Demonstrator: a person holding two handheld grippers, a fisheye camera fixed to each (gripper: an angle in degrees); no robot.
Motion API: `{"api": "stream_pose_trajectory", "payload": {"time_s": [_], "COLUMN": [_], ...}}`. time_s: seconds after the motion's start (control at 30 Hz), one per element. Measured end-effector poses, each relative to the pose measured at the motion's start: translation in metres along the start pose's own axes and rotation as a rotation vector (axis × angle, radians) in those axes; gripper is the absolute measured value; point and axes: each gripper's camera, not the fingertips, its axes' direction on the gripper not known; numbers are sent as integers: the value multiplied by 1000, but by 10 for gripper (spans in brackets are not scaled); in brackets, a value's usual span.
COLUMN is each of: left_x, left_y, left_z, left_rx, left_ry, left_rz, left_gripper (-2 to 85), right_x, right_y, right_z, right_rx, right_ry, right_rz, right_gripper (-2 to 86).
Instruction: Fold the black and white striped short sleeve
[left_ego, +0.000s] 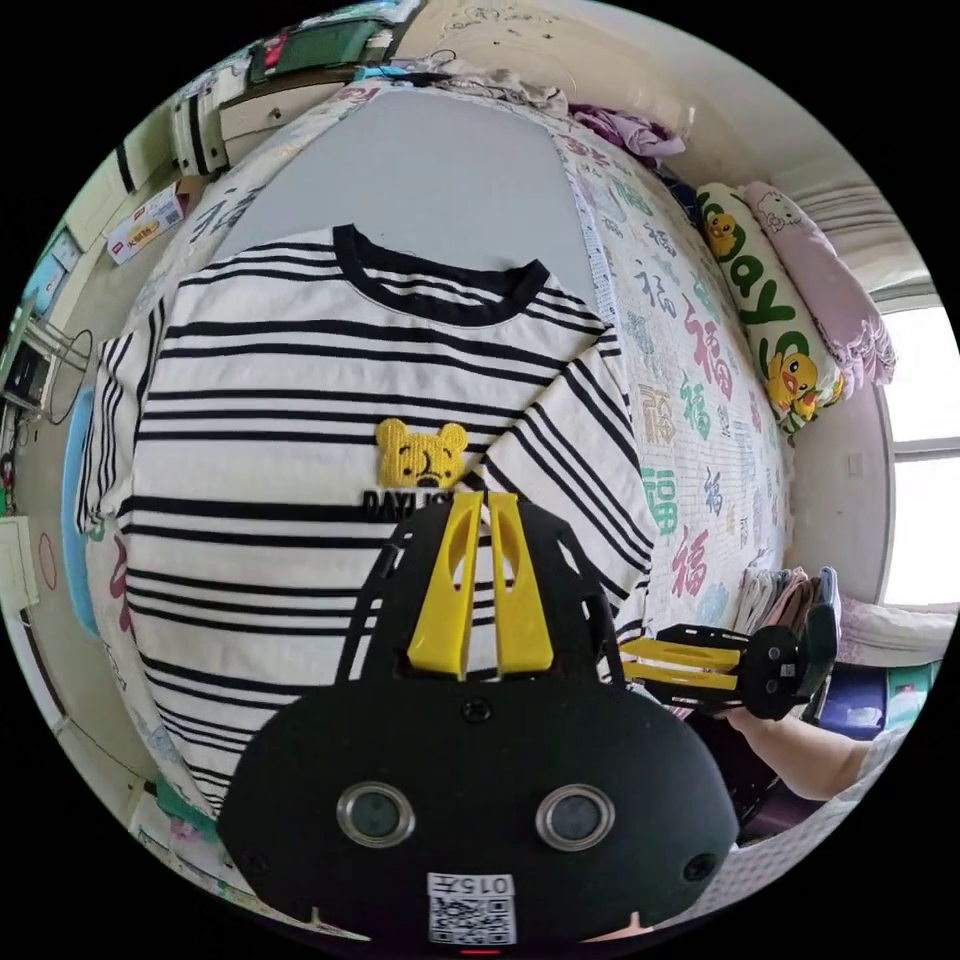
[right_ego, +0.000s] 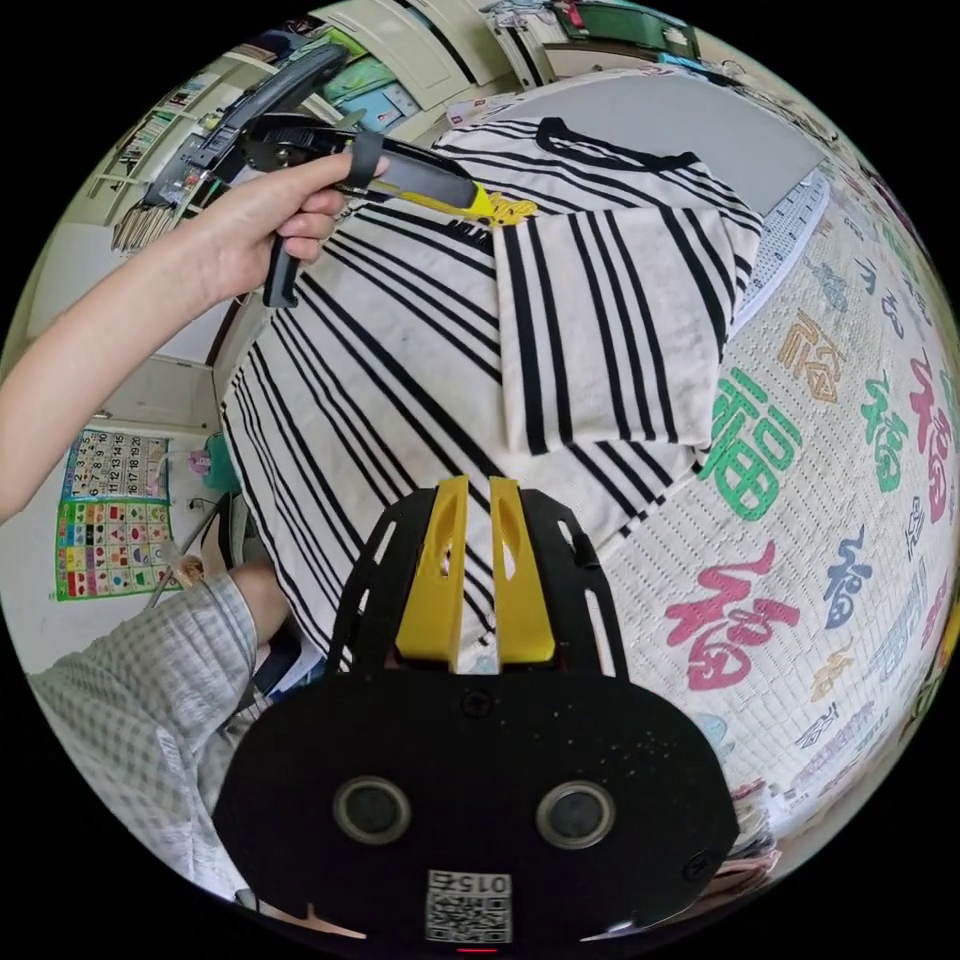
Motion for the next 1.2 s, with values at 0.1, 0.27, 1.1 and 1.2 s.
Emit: {"api": "stream_pose_trajectory", "payload": {"time_s": [0.1, 0.27, 1.1, 1.2], "left_x": [-47, -161, -419, -420], "left_y": [56, 145, 238, 255], "left_z": [15, 30, 320, 347], "left_rx": [8, 149, 389, 401], "left_ry": [19, 103, 661, 713], "left_rz": [-106, -407, -775, -815], "left_gripper": [2, 5, 0, -4], "right_x": [-24, -59, -259, -282], "right_y": [4, -6, -582, -639], "right_z": [3, 7, 12, 35], "right_rx": [-72, -153, -44, -128], "right_ry": [-32, -36, 18, 102], "right_rz": [-5, 18, -142, -196], "right_gripper": [44, 29, 49, 60]}}
